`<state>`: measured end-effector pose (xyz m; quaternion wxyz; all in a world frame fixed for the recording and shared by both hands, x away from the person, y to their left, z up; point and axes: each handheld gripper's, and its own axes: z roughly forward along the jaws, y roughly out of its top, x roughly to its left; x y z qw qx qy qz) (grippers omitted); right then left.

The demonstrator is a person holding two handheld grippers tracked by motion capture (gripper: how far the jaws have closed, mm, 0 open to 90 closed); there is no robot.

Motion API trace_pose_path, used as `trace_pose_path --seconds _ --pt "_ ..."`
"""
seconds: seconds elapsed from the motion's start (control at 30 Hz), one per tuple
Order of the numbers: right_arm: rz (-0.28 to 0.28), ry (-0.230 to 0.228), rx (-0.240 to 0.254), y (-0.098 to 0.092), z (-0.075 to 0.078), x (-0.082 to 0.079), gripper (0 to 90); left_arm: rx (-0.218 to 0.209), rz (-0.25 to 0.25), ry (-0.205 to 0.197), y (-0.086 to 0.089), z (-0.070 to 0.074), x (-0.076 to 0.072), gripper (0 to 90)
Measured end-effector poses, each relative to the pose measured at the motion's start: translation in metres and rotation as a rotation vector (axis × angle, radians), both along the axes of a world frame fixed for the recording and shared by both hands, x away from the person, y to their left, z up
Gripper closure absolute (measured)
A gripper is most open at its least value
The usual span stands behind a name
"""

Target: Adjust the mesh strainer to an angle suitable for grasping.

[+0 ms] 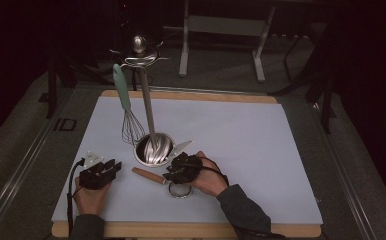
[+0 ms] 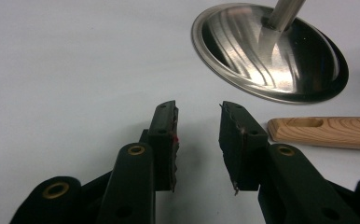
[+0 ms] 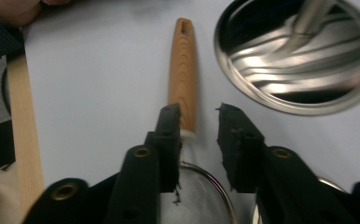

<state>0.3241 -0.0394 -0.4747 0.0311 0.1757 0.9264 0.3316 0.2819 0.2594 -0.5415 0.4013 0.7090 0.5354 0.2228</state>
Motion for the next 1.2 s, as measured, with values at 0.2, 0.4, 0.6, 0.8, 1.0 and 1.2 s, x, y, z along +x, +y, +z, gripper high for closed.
trace_pose_path --seconds 0.2,0.4,0.6,0.8,1.0,1.2 --pt "-0.001 0.033 -0.027 0.015 -0.009 0.004 77.0 0.001 0.000 -0.002 0.000 0.000 0.000 67.1" --pt "-0.003 0.106 -0.037 0.023 -0.019 0.010 77.8 -0.001 0.001 -0.002 0.000 0.000 0.000 67.0" --pt "0.005 0.138 -0.046 0.026 -0.018 0.008 76.3 0.002 0.001 -0.005 0.000 0.000 -0.001 66.8" --pt "0.039 0.169 -0.080 0.034 -0.022 0.004 69.9 0.002 0.002 -0.007 0.000 0.000 -0.001 66.6" --pt "0.015 0.226 -0.144 0.045 -0.027 0.008 68.2 0.004 0.001 -0.006 0.000 0.000 -0.001 66.5" --pt "0.001 0.287 -0.186 0.050 -0.027 0.015 68.7 0.005 0.000 -0.007 0.000 0.000 -0.001 66.5"
